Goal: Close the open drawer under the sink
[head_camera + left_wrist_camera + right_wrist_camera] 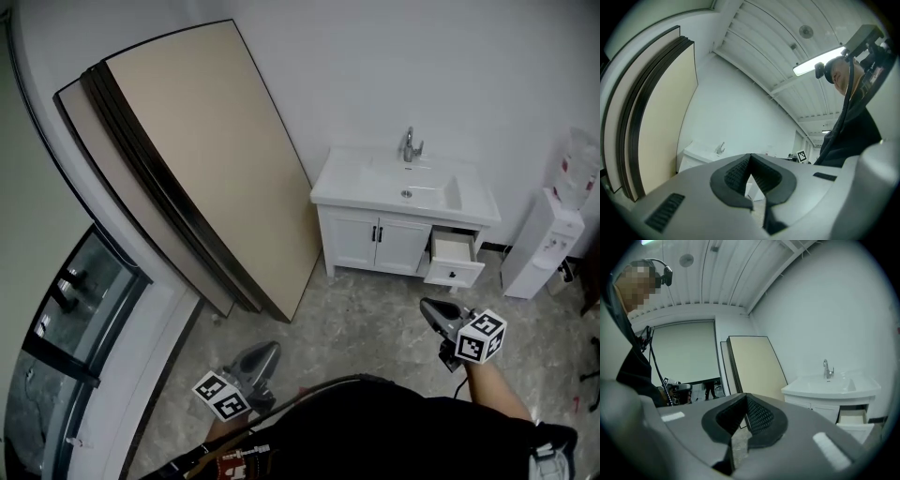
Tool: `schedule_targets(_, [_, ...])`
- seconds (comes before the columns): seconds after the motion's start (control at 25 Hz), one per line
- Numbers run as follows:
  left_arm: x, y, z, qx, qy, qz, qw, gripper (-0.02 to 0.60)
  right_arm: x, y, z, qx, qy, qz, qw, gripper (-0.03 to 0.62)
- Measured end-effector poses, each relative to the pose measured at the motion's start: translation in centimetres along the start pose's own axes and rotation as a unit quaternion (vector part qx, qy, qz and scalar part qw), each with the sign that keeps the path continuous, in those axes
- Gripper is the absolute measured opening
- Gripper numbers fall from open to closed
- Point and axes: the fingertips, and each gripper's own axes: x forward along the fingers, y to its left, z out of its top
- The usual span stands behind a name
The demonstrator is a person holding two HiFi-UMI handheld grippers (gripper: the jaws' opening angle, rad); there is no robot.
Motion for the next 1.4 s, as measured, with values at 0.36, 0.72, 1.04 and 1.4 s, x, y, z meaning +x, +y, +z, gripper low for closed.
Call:
schedule_targets(0.36, [13.5, -0.5, -0.4, 0.001, 0.007, -0.007, 1.0000, 0.000, 0.0, -12.3, 2.7, 0.000, -0.001, 0.008, 1.000, 0.002])
schedule_targets(0.72, [20.2, 4.0, -1.1, -0.026, 0.027, -0.045, 0.9983, 0.000, 1.5, -17.5, 2.4, 0.018, 0.006, -0.036, 0.999, 0.002])
schedule_targets(1.04, [24.1, 13.1, 2.8, -0.024, 0.034, -0.110, 0.9931, 0.000, 8.6, -18.6, 4.9, 0.010, -0.007, -0.091, 0.996, 0.002])
schedule_targets(1.4, [24.8, 24.3, 9.3, -0.007, 0.044, -0.145, 0.9885, 0.000, 17.2, -19.0, 8.3, 0.014, -0.024, -0.150, 0.988, 0.002])
